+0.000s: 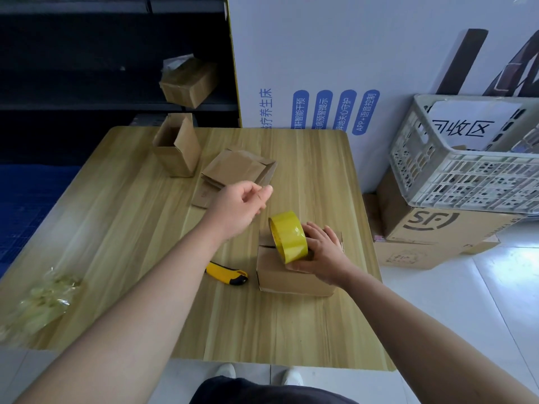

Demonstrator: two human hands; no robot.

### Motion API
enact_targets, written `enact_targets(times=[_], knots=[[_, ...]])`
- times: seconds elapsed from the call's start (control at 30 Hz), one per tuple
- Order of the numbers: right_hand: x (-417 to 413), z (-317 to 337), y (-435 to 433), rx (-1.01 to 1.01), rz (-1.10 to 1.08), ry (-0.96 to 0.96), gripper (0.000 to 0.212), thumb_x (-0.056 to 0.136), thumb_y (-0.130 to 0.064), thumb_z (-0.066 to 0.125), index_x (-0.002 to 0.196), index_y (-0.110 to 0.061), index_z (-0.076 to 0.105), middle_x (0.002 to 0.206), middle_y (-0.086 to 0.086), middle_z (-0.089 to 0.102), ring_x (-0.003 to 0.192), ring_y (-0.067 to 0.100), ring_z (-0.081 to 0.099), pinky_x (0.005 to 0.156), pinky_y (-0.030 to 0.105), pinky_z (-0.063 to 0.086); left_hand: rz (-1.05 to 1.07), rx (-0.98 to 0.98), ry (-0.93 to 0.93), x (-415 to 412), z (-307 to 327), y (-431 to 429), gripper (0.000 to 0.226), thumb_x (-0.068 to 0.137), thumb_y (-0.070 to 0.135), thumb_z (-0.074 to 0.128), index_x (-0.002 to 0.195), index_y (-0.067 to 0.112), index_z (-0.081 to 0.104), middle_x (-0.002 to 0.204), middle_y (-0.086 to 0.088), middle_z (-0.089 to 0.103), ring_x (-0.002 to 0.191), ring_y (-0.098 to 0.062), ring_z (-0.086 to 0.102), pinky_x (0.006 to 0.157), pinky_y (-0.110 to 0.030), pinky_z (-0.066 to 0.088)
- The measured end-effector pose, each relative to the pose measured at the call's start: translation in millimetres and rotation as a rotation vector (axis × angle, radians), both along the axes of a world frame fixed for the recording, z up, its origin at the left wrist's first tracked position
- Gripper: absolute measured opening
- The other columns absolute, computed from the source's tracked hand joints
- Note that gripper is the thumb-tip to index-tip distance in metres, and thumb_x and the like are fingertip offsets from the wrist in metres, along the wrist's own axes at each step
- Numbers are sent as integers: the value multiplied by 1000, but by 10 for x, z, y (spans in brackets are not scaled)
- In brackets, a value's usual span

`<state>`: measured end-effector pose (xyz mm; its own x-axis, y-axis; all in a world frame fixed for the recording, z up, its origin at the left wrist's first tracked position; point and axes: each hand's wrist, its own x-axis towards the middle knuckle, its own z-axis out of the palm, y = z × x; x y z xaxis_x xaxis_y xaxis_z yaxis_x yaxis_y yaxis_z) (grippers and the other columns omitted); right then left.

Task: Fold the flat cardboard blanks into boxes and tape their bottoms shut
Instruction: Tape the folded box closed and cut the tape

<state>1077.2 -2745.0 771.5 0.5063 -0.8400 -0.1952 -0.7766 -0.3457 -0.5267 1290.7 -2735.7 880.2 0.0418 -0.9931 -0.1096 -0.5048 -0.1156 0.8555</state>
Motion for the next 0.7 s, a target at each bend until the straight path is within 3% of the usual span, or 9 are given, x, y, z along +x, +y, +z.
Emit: enact_targets(times=[0.07, 0.13, 0.23, 0.33, 0.5, 0.6, 0.67, 0.7], knots=[[1, -9, -1, -2, -1, -2, 59, 83, -53, 66, 137, -32, 51, 159, -5, 19, 149, 15, 2, 119, 39, -11, -92, 69, -91, -139, -23, 64, 41, 83, 59, 61, 82, 18, 68, 72, 9, 63, 70, -9, 59, 68, -30, 50], [2, -9, 1, -4, -2, -6, 61, 83, -53, 66, 139, -32, 49, 159, -5, 20, 149, 15, 2, 119, 39, -11, -142, 57, -200, -266, -41, 89, 44, 74, 64, 67, 73, 20, 67, 69, 10, 59, 67, -8, 55, 63, -27, 47], [3, -5, 8, -2, -10, -3, 64, 83, -53, 66, 141, -34, 45, 159, -4, 20, 149, 15, 3, 119, 39, -11, -162, -2, -397, -358, -37, 73, 37, 71, 61, 73, 70, 25, 67, 84, 10, 57, 83, -9, 54, 72, -29, 48], [8, 1, 10, 6, -18, -14, 64, 83, -55, 65, 141, -36, 46, 160, -5, 19, 149, 15, 2, 118, 38, -12, -231, -50, -476, -396, -49, 34, 18, 79, 44, 73, 74, 27, 68, 94, 9, 58, 98, -13, 50, 83, -33, 46], [4, 14, 54, -14, -63, -83, 77, 73, -57, 74, 140, -30, 47, 156, -9, 27, 147, 10, 8, 118, 34, -11, -149, -137, -337, -333, -109, -19, 14, 88, 25, 67, 77, 18, 60, 92, 6, 54, 80, -13, 52, 74, -30, 46], [12, 88, 93, -4, -174, -227, 66, 72, -42, 82, 130, -25, 55, 137, -18, 41, 136, 1, 22, 116, 28, -3, -26, -59, -144, -282, -177, 7, 12, 92, 21, 62, 81, 16, 59, 90, -1, 64, 79, -15, 60, 75, -31, 51], [3, 84, 102, 78, -272, -367, 55, 74, -36, 79, 123, -27, 57, 125, -23, 47, 128, -1, 30, 115, 28, 14, 70, 25, 86, -280, -245, 47, 13, 94, 18, 59, 82, 13, 60, 84, -4, 69, 75, -16, 63, 76, -33, 55], [-15, 69, 95, 120, -318, -442, 47, 72, -39, 75, 116, -31, 59, 120, -17, 56, 124, 6, 43, 108, 27, 28, 131, 58, 214, -282, -286, 60, 14, 95, 15, 58, 81, 11, 60, 81, -5, 69, 73, -17, 62, 76, -31, 55]])
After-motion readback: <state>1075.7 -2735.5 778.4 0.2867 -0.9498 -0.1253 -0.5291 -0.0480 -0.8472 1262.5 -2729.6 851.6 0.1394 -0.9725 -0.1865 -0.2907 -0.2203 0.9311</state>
